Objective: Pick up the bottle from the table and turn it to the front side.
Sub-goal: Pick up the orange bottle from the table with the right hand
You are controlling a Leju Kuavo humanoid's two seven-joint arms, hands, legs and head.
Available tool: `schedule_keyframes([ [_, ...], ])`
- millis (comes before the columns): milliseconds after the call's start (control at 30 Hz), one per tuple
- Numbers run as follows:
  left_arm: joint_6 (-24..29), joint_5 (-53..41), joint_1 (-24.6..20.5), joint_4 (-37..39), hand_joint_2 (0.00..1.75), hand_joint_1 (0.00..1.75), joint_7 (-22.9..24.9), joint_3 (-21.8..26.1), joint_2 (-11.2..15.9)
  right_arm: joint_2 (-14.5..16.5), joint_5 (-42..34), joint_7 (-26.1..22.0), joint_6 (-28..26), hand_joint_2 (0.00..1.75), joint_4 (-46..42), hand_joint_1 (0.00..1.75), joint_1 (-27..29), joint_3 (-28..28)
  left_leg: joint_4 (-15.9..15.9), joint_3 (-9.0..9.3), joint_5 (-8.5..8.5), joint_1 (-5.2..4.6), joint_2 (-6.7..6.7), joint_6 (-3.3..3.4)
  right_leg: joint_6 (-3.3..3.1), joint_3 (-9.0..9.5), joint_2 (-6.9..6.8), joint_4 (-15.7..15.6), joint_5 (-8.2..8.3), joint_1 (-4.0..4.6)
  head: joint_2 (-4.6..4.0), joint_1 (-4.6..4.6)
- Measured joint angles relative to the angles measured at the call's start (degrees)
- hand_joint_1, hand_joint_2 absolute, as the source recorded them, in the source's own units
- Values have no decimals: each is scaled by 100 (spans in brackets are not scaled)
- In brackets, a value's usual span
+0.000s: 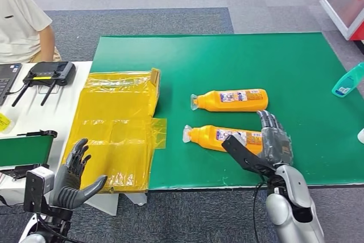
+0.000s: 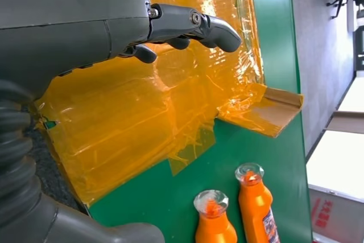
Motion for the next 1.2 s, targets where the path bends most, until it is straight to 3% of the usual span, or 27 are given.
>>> schedule_keyframes([
  [233, 27, 58, -20, 3, 175, 0, -4, 1, 11, -334, -233, 42, 553, 175, 418, 0, -308, 547, 0, 0, 0, 0, 0, 1, 0, -1, -1, 0, 0, -1, 0, 0],
  [400, 222, -4, -100, 33, 175, 0, -53, -16, 58, -903, -1273, 33, 1048, 175, 821, 0, -550, 946, 1, -2, 2, -1, -1, 5, 6, 0, -4, -1, 3, -5, 0, 1],
  [533, 291, 72, -175, 83, 175, 0, -54, -66, 109, -1353, -1674, 59, 1176, 175, 1064, 0, -751, 1201, 2, -2, 3, -3, -1, 6, 10, 0, -3, -1, 8, -7, 0, 1],
  [733, 308, 194, -236, 164, 175, 0, -66, -198, 168, -1729, -2098, 138, 1349, 175, 1379, 0, -1135, 1507, 3, 2, 4, -2, 0, 7, 11, 1, -3, -1, 8, -6, 0, 0],
  [1200, 369, 261, -242, 303, 175, 0, -85, -608, 262, -1835, -1882, 286, 1025, 175, 2172, 0, -1566, 1864, 4, 3, 8, -3, -1, 13, 13, 6, -3, -1, 10, -7, 0, 1],
])
